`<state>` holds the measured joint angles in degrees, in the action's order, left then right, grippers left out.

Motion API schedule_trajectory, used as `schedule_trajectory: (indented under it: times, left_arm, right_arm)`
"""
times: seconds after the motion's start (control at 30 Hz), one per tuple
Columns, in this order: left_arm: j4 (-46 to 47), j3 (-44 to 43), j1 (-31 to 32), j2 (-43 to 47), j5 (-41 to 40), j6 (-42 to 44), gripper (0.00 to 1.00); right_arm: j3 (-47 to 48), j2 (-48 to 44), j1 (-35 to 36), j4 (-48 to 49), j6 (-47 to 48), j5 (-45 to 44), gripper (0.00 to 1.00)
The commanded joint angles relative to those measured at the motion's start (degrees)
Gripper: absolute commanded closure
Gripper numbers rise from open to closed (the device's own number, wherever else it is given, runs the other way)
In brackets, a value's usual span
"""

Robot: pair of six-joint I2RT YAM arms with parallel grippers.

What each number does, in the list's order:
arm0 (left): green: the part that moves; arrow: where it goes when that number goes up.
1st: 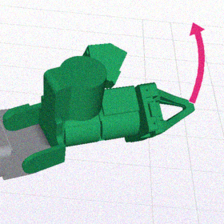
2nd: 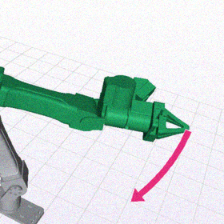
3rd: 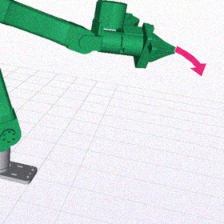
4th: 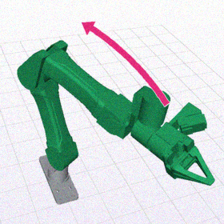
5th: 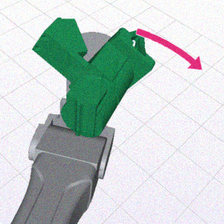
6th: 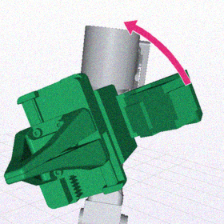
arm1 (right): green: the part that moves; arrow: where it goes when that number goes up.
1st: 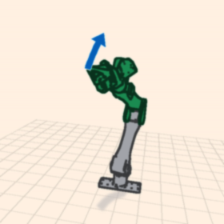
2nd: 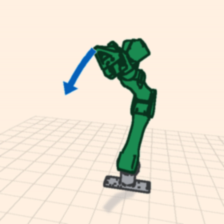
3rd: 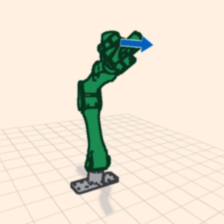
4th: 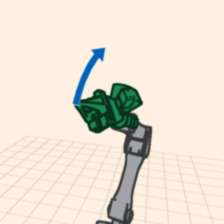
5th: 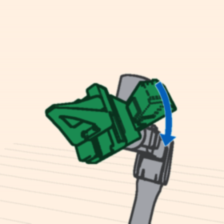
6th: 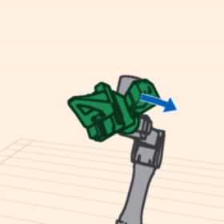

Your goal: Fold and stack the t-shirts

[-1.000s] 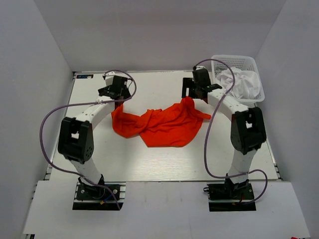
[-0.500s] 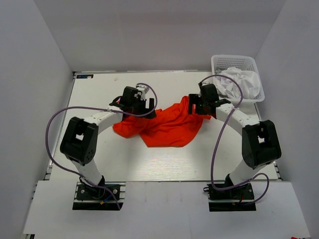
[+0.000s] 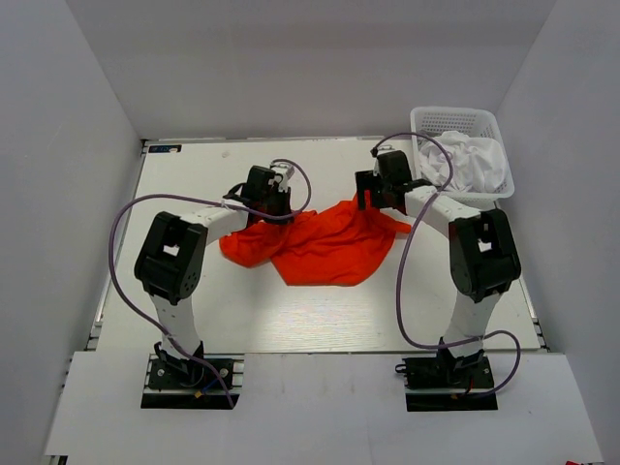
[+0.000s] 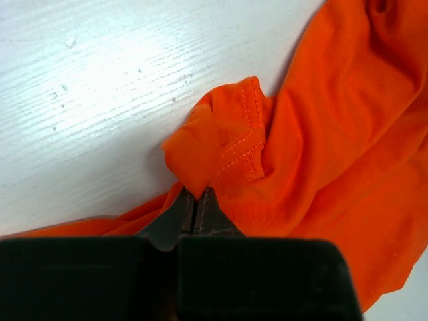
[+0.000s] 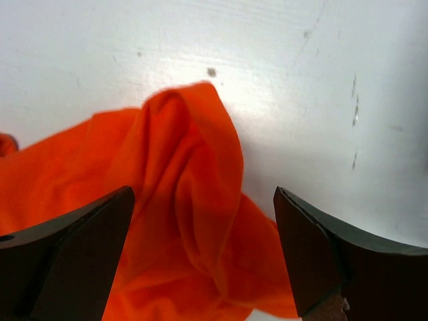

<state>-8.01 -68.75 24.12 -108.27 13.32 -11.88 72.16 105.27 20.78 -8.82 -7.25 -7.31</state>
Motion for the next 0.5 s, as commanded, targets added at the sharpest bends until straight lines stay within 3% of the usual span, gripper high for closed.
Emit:
schedule_trajectory:
  times: [0.0, 0.17, 0.27, 0.37, 0.4, 0.47]
  left_arm:
    - [2.6, -1.9, 0.1, 3.7, -2.5, -0.4, 1.00]
    - [3.9, 0.3, -0.5, 7.2, -3.7, -0.4, 1.00]
    - [4.5, 1.7, -0.5, 9.7, -4.3, -0.4, 1.00]
    - [4.5, 1.7, -0.5, 11.7, -5.5, -0.4, 1.00]
    - [4.5, 1.7, -0.5, 11.7, -6.3, -0.4, 1.00]
    - [4.5, 2.2, -0.5, 14.0, -6.8, -0.4, 1.00]
  right_arm:
    - [5.2, 2.9, 0.0, 4.2, 2.0, 1.2, 0.10]
    - [9.8, 7.4, -0.2, 4.3, 1.0, 1.7, 0.17]
    - [11.5, 10.5, -0.3, 3.8, 0.0, -0.4, 0.29]
    - [12.5, 11.0, -0.2, 3.3, -1.4, -2.6, 0.79]
    - [12.3, 10.5, -0.1, 3.5, -1.7, -2.8, 1.00]
    - [9.5, 5.8, 0.1, 5.4, -1.7, -2.9, 1.00]
